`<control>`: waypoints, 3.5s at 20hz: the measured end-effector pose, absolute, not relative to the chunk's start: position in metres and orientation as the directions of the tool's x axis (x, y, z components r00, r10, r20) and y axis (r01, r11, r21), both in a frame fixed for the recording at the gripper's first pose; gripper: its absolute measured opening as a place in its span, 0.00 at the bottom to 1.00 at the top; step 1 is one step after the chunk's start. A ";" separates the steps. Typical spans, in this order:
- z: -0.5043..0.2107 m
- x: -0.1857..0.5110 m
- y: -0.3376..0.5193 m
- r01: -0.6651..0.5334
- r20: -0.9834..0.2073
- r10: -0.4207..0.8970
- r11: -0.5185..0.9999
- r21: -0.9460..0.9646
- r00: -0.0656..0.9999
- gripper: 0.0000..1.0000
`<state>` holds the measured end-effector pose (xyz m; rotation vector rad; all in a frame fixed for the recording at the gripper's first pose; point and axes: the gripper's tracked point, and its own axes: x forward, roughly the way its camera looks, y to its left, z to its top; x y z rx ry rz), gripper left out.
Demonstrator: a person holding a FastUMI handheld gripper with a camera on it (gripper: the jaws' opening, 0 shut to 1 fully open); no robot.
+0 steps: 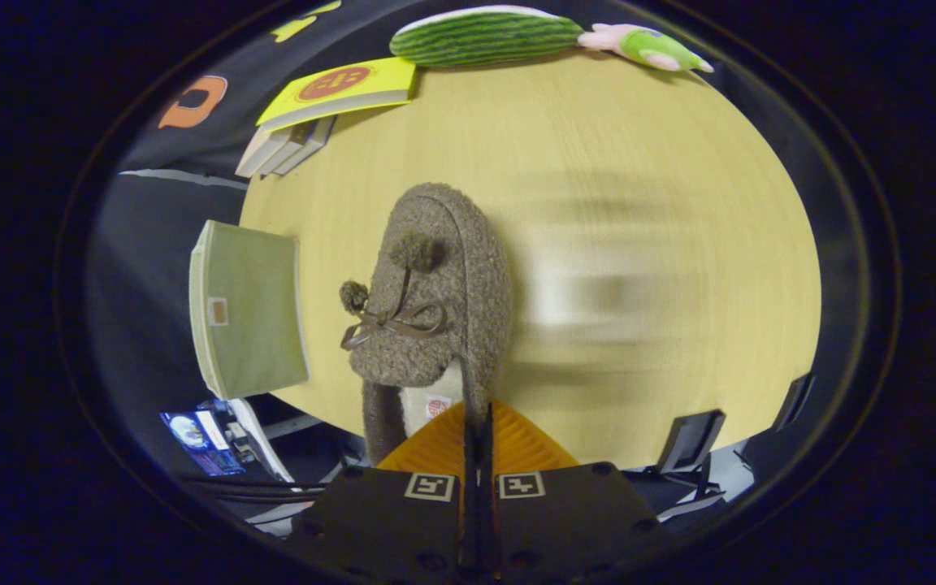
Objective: Open the storage box then place both shoes into the box .Put the left shoe in first, then the right shoe, with the right side of both shoes facing outward in a uniform manner.
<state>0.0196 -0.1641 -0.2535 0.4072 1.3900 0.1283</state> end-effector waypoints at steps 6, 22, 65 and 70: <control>-0.183 0.014 -0.058 0.092 -0.876 0.412 0.890 0.446 0.252 0.06; -0.148 0.073 0.179 0.114 -0.860 0.400 0.884 0.454 0.317 0.06; 0.065 0.037 0.041 0.152 -0.077 -0.153 0.988 -0.020 0.985 1.00; 0.052 0.028 0.037 0.176 -0.040 -0.177 0.984 -0.021 0.983 1.00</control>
